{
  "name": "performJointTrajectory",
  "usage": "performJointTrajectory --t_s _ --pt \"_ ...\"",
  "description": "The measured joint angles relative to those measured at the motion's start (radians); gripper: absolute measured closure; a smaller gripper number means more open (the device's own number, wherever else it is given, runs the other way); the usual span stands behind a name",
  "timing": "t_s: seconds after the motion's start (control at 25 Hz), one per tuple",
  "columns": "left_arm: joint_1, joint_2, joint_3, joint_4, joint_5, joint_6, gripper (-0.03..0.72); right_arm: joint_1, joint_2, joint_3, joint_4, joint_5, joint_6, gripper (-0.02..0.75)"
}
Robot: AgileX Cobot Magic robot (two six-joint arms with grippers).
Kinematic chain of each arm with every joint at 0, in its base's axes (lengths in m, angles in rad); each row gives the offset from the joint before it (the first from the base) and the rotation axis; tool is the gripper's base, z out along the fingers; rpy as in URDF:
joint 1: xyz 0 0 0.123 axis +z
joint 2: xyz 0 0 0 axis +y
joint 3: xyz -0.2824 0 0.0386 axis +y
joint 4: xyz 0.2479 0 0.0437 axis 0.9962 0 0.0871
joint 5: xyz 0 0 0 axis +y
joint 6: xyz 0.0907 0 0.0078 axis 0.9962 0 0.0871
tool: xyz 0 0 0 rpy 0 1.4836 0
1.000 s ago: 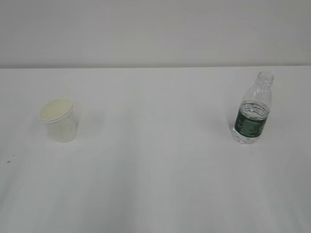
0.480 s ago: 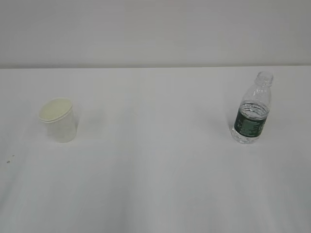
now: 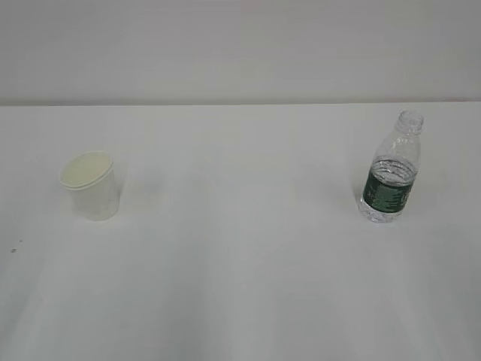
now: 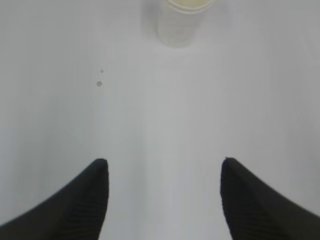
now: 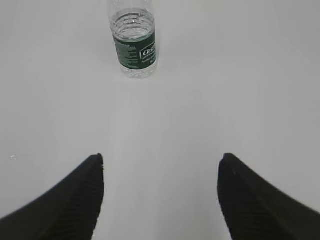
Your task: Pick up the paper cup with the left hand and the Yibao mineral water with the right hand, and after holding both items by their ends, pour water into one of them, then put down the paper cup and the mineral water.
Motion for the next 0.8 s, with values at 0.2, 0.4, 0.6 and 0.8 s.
performJointTrajectory --t_s 0.2,0.4,0.6,0.8 --pt "0.000 0.062 0.000 -0.010 -0.002 0.000 0.193 0.000 0.034 0.000 0.002 -0.002 -0.002 0.201" --pt "0.000 0.071 0.000 -0.011 0.000 0.000 0.200 0.000 0.130 0.000 0.002 -0.006 -0.003 0.201" --pt "0.000 0.071 0.000 -0.013 0.005 0.000 0.205 0.000 0.234 0.000 0.007 -0.007 -0.003 0.201" --pt "0.000 0.108 0.000 -0.013 0.018 0.000 0.207 0.000 0.320 0.000 0.020 -0.008 -0.003 0.202"
